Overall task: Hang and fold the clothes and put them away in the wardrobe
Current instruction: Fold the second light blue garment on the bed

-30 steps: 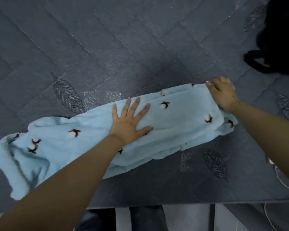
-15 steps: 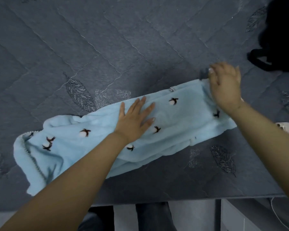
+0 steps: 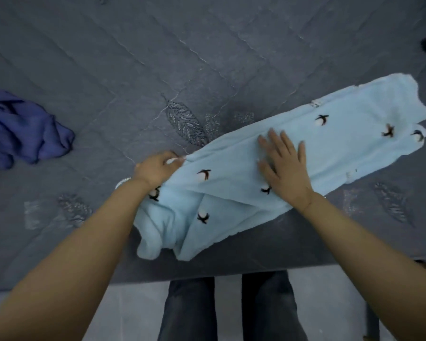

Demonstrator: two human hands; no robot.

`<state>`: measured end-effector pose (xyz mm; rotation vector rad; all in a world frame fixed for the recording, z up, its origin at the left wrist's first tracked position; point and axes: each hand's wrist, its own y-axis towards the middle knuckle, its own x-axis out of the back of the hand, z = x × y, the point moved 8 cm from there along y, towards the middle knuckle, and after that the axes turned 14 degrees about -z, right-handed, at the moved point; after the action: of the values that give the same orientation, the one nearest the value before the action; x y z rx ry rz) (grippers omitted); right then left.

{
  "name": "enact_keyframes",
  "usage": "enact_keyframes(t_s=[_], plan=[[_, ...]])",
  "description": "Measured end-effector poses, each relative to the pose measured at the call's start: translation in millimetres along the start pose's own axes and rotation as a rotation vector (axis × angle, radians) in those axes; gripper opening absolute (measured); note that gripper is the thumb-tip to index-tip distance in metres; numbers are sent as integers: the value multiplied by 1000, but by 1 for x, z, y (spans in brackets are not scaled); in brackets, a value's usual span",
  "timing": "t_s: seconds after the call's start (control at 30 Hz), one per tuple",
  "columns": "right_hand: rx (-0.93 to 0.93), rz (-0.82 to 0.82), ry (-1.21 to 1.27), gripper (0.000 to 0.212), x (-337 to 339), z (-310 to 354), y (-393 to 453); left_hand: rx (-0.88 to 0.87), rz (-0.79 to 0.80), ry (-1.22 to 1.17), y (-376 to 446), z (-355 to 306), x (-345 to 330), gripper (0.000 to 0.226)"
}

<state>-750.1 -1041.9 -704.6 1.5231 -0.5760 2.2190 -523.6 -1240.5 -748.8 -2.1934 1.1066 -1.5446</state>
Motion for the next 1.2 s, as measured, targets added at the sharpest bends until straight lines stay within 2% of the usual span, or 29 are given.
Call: enact_keyframes(t_s=[0.07, 0.2, 0.37, 0.47, 0.53, 0.63, 0.7, 0.77, 0.83, 0.9, 0.97, 1.03, 1.1, 1.2], plan=[[80, 60, -22, 63, -14, 35, -14, -17, 37, -186, 1, -5, 7, 22], [-21, 137, -103, 67, -37, 48, -28, 89, -121, -497, 5, 7, 29, 27], [-64, 158, -88, 67, -37, 53, -24, 142, -51, -420, 8, 10, 19, 19], [-72, -50, 85, 60, -16, 80, -44, 189, 33, -441, 4, 20, 28, 30], [11, -184, 213, 57, -8, 109, -75, 233, 159, -418, -11, 34, 34, 43], [152, -116, 141, 77, -38, 148, -134, 235, 290, -466, -31, 48, 37, 48], [242, 3, -41, 102, -74, 167, -163, 194, 248, -501, -36, 48, 38, 38], [254, 91, -158, 114, -102, 179, -175, 150, 183, -483, -35, 48, 37, 33], [219, 53, -168, 112, -113, 185, -172, 114, 150, -460, -32, 49, 35, 37], [198, -38, -128, 98, -113, 185, -165, 78, 152, -495, -30, 46, 36, 44], [174, -138, -32, 77, -104, 180, -158, 19, 169, -534, -31, 36, 40, 44], [101, -225, 183, 49, -86, 175, -153, -7, 195, -565, -35, 25, 43, 36], [-103, -263, 558, 30, -66, 167, -151, 24, 251, -603, -42, 11, 45, 29], [-535, -289, 1179, 26, -29, 142, -154, 107, 326, -724, -51, -18, 52, 25]])
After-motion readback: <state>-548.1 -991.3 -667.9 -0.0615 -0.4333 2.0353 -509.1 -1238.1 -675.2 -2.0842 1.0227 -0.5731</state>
